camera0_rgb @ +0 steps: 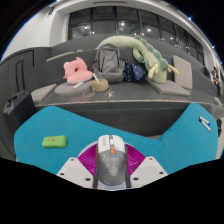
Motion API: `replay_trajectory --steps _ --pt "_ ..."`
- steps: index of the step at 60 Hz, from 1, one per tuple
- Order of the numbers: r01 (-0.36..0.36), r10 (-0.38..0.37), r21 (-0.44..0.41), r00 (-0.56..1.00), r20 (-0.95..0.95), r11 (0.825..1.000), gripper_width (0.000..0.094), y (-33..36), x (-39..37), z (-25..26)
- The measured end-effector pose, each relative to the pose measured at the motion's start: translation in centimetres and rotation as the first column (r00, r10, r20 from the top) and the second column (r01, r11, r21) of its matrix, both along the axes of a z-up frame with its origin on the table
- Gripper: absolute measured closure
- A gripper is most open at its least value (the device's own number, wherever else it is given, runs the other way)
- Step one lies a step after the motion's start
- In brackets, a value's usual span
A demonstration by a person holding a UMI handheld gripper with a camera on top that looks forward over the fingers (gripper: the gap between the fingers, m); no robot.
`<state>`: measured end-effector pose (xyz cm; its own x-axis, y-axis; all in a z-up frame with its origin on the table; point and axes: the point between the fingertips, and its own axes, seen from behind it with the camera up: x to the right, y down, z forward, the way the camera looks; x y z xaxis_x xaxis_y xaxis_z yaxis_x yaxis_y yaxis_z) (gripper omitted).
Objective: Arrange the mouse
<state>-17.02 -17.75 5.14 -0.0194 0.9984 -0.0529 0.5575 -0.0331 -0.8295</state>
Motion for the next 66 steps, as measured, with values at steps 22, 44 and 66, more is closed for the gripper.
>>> replay_trajectory --steps 22,44,66 --pt "0.059 -0.063 0.045 0.993 0.103 0.997 0.0092 0.5 2.6 -4.1" --pt "0.076 -0.078 0.045 0.996 0.042 0.996 0.0081 8.6 18.6 8.4" --pt "0.074 -0.081 0.080 0.993 0.089 0.994 0.0083 14.6 34.0 6.1"
